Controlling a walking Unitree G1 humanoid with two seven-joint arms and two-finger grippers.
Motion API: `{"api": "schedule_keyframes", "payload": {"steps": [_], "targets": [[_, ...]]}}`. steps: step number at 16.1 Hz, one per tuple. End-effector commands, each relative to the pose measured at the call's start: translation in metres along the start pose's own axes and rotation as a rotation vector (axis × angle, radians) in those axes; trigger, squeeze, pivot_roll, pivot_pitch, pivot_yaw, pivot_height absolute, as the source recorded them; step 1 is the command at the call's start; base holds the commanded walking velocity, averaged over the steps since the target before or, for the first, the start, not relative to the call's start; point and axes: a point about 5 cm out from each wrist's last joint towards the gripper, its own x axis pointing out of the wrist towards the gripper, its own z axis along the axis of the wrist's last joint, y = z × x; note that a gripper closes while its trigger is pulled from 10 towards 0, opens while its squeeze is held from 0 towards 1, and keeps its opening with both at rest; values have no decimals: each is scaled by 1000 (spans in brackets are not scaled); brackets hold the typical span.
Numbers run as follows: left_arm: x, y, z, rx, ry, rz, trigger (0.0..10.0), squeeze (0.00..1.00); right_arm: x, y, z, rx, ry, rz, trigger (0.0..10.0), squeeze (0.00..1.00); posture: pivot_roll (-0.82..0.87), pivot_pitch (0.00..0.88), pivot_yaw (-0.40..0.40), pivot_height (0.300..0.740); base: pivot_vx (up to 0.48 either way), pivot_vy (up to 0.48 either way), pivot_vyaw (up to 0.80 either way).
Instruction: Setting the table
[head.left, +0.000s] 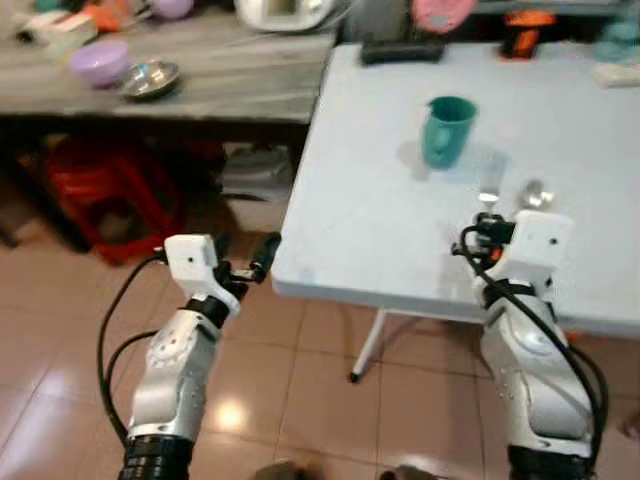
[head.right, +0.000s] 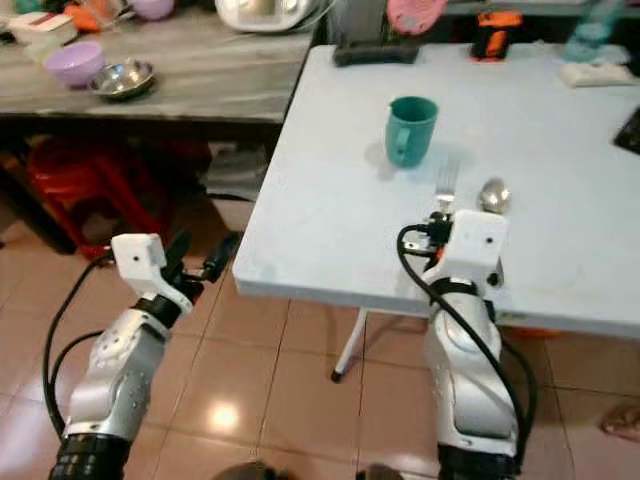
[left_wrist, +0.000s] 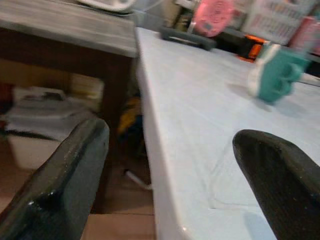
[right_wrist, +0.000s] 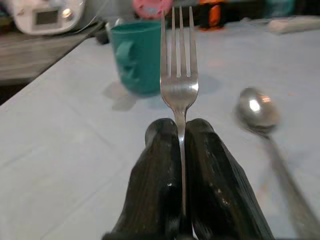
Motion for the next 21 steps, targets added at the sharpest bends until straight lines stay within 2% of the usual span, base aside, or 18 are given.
{"api": "schedule_keyframes", "payload": {"steps": [1,11,21], "targets": [[-3,9,2,27,-2,36,10000,0,-1,7,1,13,-7,17,10000,0,-105,138,102,740,0,311,0],[-1,15,3,54,-11,93,10000,0,1,7,1,20,-16,21,10000,0,-101,125,97,740,0,323,0],[0,17,1,58,-13,122,10000,0,0,4,2,27,-22,12,10000,0,-103,126,96,740,0,386,-509]]}}
